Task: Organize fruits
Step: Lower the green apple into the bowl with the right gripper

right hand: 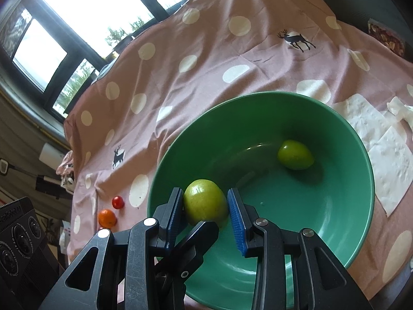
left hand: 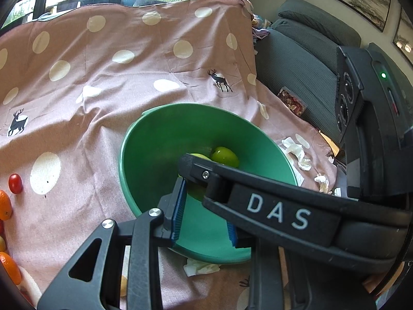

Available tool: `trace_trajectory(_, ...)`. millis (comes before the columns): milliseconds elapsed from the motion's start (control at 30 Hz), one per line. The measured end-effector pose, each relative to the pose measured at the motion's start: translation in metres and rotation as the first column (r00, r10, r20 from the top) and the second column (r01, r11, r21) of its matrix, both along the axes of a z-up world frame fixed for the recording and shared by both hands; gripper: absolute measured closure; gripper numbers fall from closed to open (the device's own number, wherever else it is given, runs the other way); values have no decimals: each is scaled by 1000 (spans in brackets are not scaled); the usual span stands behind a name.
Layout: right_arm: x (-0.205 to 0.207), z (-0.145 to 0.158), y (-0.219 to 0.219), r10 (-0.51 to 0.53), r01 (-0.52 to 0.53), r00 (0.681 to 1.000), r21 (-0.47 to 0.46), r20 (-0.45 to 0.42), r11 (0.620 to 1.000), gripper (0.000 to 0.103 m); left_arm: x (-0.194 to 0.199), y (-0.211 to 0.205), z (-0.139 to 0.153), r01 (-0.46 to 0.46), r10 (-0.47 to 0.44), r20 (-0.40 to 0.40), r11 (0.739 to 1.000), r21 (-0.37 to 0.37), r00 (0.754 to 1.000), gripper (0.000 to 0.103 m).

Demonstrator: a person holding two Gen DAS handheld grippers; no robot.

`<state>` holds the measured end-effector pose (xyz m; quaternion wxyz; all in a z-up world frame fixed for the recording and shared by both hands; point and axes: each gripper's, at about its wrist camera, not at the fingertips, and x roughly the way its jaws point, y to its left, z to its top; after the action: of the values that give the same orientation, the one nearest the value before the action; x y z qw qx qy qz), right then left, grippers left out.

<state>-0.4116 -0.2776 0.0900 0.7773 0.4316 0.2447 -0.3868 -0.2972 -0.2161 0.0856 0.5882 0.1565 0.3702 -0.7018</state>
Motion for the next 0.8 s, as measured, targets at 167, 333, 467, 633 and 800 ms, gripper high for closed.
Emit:
trace_trajectory(167,1,-1,-1,-5,5,1000,9,-11,1000,65,0,-1,-3,4,-4,-11,1000,10,1000,77)
trace_trajectory(333,2,-3,-1,-8,9,1000,16,-19,1000,65,1,-3,-5,3,-3,-18,1000,16,1000,77)
trace_trajectory(467,1,-4,-1,-10,10,1000,18,-18,1000,65,0,-3,-5,2,-2,-20,1000,14,1000,77)
trace_trajectory(633,1,-4,-2,-14,15,1000,20,-20,1000,65,0,-3,-6,1,0,-22,1000,15,1000,77)
trace_trajectory(800,1,-5,-3,-16,17,1000,24,-22,1000,65,-1,-4,-7,-2,2,-23,1000,17,1000,77)
